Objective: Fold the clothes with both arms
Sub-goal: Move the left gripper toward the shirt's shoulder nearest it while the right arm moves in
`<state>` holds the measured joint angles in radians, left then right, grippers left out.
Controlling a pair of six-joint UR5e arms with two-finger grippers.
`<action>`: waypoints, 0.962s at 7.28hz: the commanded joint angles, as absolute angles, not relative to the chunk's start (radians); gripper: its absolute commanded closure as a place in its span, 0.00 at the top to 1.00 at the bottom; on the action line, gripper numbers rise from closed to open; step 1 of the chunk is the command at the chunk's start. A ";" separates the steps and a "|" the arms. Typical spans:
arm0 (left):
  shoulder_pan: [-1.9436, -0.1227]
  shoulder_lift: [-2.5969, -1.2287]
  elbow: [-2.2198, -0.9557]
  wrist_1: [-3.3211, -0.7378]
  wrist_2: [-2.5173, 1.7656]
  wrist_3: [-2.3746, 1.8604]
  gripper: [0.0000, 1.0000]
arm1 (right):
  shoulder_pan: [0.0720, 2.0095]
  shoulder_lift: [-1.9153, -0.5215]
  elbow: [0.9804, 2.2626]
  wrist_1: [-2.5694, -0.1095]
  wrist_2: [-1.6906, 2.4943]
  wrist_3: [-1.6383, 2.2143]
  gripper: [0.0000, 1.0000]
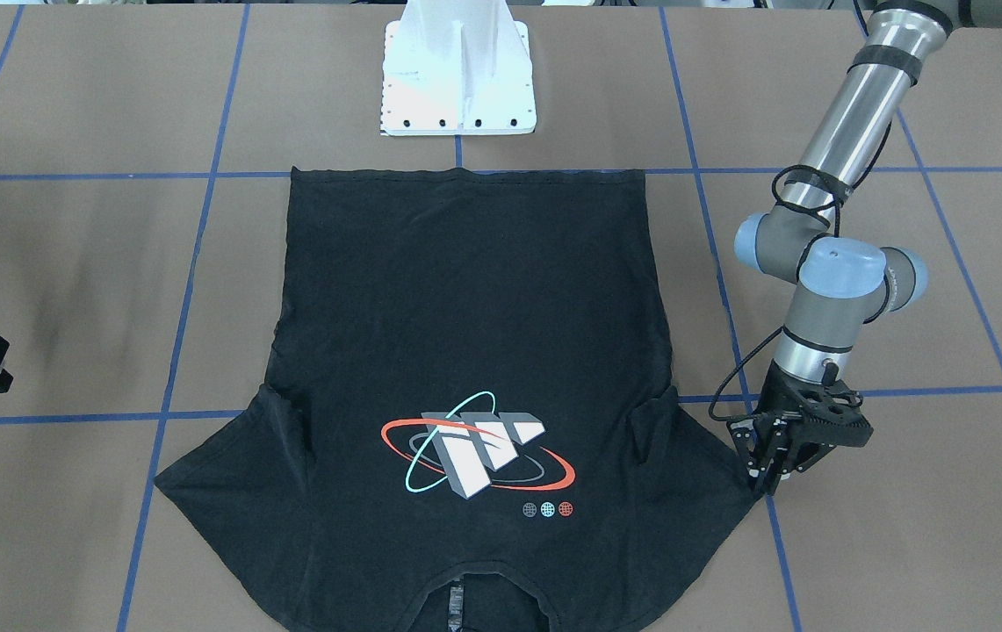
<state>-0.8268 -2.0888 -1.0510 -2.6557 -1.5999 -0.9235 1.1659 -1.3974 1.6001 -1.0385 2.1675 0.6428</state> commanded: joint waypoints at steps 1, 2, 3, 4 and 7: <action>-0.827 -2.088 -1.052 -2.657 -1.600 -0.923 0.13 | 1.166 -1.397 1.600 -1.039 2.168 0.643 1.00; -0.828 -2.086 -1.054 -2.658 -1.600 -0.925 0.00 | 1.166 -1.396 1.600 -1.039 2.168 0.643 1.00; -0.828 -2.086 -1.058 -2.660 -1.600 -0.925 0.00 | 1.166 -1.394 1.598 -1.039 2.168 0.643 1.00; -0.833 -2.088 -1.065 -2.660 -1.601 -0.925 0.00 | 1.166 -1.391 1.598 -1.039 2.168 0.643 1.00; -0.864 -2.108 -1.133 -2.648 -1.638 -0.951 0.00 | 1.166 -1.391 1.600 -1.039 2.168 0.644 1.00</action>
<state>-0.8492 -2.0987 -1.1023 -2.6536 -1.6123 -0.9350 1.1658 -1.3916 1.5997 -1.0385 2.1675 0.6441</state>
